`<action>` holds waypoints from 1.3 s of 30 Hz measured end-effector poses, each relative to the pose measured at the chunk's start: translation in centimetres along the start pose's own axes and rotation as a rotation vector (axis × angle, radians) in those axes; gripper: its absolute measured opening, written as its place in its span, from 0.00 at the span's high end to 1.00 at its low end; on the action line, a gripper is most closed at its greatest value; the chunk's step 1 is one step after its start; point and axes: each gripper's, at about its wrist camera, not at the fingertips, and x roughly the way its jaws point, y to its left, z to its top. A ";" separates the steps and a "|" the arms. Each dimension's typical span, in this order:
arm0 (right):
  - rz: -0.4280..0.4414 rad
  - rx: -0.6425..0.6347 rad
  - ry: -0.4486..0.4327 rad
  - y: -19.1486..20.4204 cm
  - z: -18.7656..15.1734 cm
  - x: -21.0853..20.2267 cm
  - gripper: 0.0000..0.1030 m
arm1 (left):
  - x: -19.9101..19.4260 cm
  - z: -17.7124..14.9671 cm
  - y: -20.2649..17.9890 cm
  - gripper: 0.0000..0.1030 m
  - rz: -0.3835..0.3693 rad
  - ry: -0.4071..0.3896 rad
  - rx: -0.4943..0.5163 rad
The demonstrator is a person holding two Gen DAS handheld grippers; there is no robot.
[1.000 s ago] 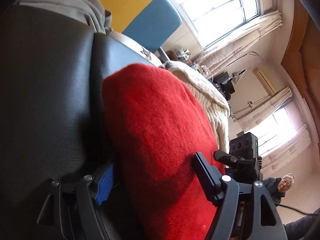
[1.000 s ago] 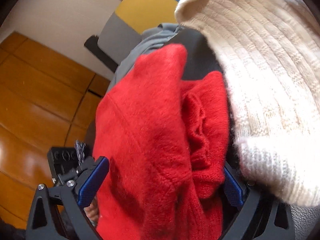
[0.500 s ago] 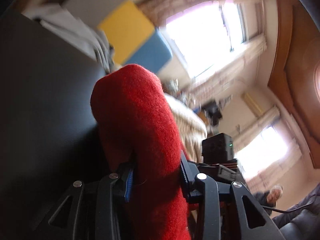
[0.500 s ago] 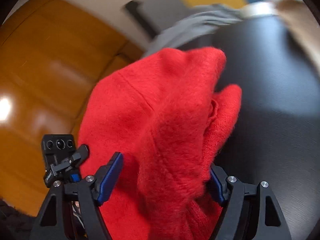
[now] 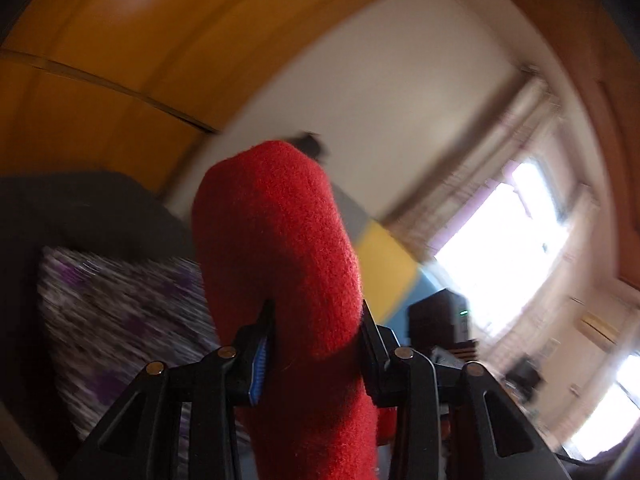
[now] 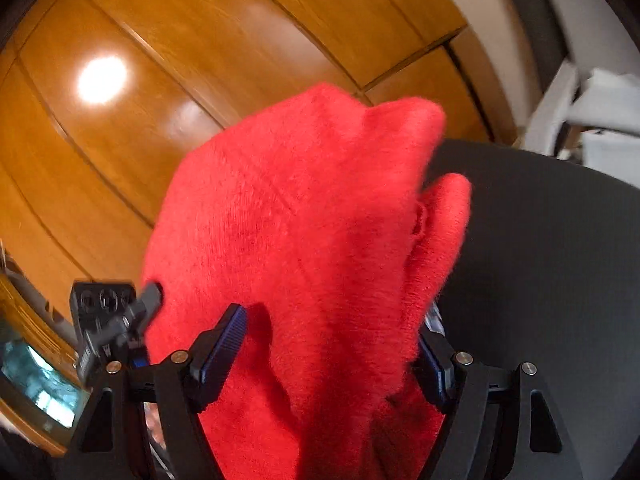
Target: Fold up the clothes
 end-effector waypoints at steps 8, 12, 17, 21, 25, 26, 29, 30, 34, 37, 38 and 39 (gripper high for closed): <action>-0.079 0.152 0.207 -7.7 -1.1 11.8 0.03 | 2.2 -1.6 11.5 0.58 0.346 0.074 -0.167; -0.075 0.098 0.168 -6.4 -1.2 9.3 0.02 | 1.4 -1.3 8.7 0.56 0.413 0.069 -0.074; -0.148 -0.249 0.032 0.4 0.0 4.1 0.02 | -1.4 0.8 3.9 0.51 0.480 -0.095 0.103; -0.191 -0.517 -0.058 5.7 0.7 0.6 0.02 | 1.5 2.7 2.0 0.46 0.392 -0.060 0.206; -0.225 -0.562 0.085 7.7 -3.0 4.8 0.04 | 7.9 3.6 6.1 0.46 0.400 0.144 0.117; -0.236 -0.521 0.122 6.5 -2.3 6.2 0.04 | 9.6 3.2 7.6 0.48 0.432 0.197 0.081; -0.324 -0.438 0.223 3.0 -1.2 10.9 0.00 | 12.3 3.8 10.8 0.68 0.485 0.234 0.095; -0.341 -0.446 0.221 2.7 -1.4 11.5 0.00 | 12.2 3.5 10.9 0.68 0.490 0.230 0.100; -0.338 -0.432 0.196 2.2 -2.1 10.8 0.00 | 11.9 1.9 10.9 0.69 0.511 0.205 0.153; -0.374 -0.438 0.188 2.8 -2.8 9.9 0.00 | 11.3 2.0 9.6 0.69 0.527 0.166 0.168; -0.386 -0.441 0.189 3.4 -2.8 9.4 0.00 | 10.9 2.4 9.1 0.69 0.526 0.150 0.161; -0.397 -0.443 0.189 3.9 -2.8 8.8 0.00 | 10.5 2.7 8.6 0.69 0.525 0.134 0.154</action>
